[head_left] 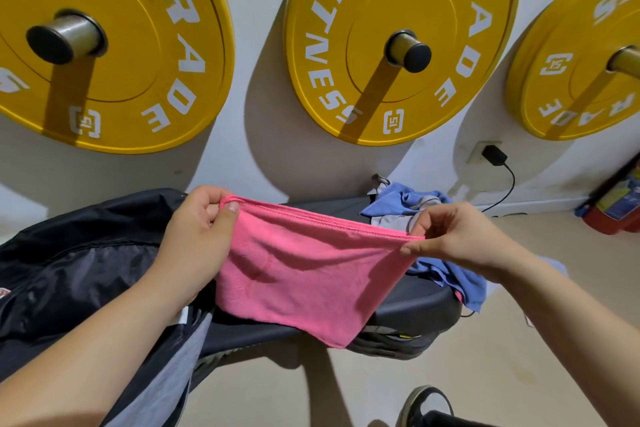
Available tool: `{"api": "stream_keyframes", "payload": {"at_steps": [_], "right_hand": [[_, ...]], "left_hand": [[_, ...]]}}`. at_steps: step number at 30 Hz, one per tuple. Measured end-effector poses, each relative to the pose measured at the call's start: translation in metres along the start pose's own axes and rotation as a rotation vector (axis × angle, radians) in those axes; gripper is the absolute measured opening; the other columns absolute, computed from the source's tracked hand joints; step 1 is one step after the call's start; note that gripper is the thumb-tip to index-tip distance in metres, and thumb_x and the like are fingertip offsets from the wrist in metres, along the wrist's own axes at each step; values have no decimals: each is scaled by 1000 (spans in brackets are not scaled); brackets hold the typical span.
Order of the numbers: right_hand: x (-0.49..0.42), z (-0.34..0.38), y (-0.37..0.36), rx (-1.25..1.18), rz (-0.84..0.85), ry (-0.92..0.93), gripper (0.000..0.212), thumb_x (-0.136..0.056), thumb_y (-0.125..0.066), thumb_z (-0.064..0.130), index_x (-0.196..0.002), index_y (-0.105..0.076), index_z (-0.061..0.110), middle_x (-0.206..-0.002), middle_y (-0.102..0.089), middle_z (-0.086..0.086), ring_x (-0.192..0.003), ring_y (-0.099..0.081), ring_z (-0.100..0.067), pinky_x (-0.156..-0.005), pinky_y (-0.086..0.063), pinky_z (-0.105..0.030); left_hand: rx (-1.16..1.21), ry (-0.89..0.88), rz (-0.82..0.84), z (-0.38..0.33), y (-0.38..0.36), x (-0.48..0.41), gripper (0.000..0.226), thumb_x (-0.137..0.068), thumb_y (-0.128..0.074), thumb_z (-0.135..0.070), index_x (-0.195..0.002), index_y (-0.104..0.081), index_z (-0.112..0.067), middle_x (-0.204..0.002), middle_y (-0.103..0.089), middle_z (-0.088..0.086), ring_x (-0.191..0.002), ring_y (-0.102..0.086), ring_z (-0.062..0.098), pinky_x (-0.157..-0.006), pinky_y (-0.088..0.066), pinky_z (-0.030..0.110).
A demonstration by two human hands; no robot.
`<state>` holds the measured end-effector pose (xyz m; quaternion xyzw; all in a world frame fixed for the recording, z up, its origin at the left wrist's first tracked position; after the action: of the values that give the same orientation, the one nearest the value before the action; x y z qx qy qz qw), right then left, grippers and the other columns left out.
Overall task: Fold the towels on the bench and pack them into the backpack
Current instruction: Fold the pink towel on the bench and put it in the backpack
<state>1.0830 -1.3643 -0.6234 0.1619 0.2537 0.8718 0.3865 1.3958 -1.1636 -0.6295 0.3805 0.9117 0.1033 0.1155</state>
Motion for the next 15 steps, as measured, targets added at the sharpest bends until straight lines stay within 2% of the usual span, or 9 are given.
{"api": "stream_keyframes", "payload": {"at_steps": [2, 4, 5, 7, 9, 12, 15], "right_hand": [[1, 1, 6, -61, -38, 17, 19, -76, -86, 3, -79, -70, 12, -79, -73, -19, -75, -69, -37, -85, -56, -63], [2, 3, 11, -143, -50, 17, 24, -80, -80, -4, -95, -70, 11, -86, -72, -20, -79, -67, -26, -88, -55, -58], [3, 3, 11, -162, -31, 7, 23, -82, -79, -3, -98, -71, 11, -89, -72, -19, -81, -67, -25, -87, -55, -54], [8, 2, 7, -178, 39, -9, 8, -85, -77, 2, -88, -72, 7, -83, -71, -13, -81, -65, -24, -83, -52, -45], [12, 1, 3, -289, 92, -34, 10, -84, -73, 7, -83, -65, 1, -80, -63, -12, -81, -59, -24, -83, -49, -39], [22, 0, -5, -598, 171, -91, 20, -83, -67, 10, -95, -57, -3, -92, -59, -16, -86, -61, -29, -91, -56, -47], [23, -2, -10, -644, 154, -96, 32, -85, -72, 23, -103, -61, -1, -95, -61, -19, -86, -60, -31, -81, -51, -47]], "left_hand": [[8, 0, 7, -4, 2, 2, 7, -100, -58, -30, -96, -63, -33, -85, -74, 6, -81, -66, 43, -80, -55, 58], [29, 0, 17, -9, 5, 5, 8, -101, -59, -27, -96, -64, -33, -87, -76, 7, -78, -65, 37, -81, -54, 58], [40, 0, 23, -12, 5, 7, 9, -101, -60, -26, -96, -65, -32, -89, -76, 7, -79, -66, 31, -81, -54, 55], [60, 6, 46, -18, 5, 12, 9, -101, -60, -22, -97, -65, -28, -90, -77, 7, -82, -66, 25, -80, -51, 46], [71, 28, 79, -21, 4, 17, 6, -101, -60, -20, -98, -65, -21, -90, -76, 13, -82, -65, 24, -78, -48, 39], [119, 86, 155, -26, 1, 24, 7, -101, -61, -21, -99, -67, -17, -88, -77, 16, -75, -67, 19, -75, -48, 37], [247, 193, 210, -25, -2, 28, 13, -100, -61, -17, -105, -67, -7, -89, -77, 18, -71, -70, 18, -73, -53, 36]]}}
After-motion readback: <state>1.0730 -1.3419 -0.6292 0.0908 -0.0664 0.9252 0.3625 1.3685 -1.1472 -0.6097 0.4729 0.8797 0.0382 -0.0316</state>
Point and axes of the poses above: each hand's wrist, its own x-axis away from the middle knuckle, its own y-axis out of the back of the hand, z = x × y, the point moved 9 cm from there along -x, towards the middle knuckle
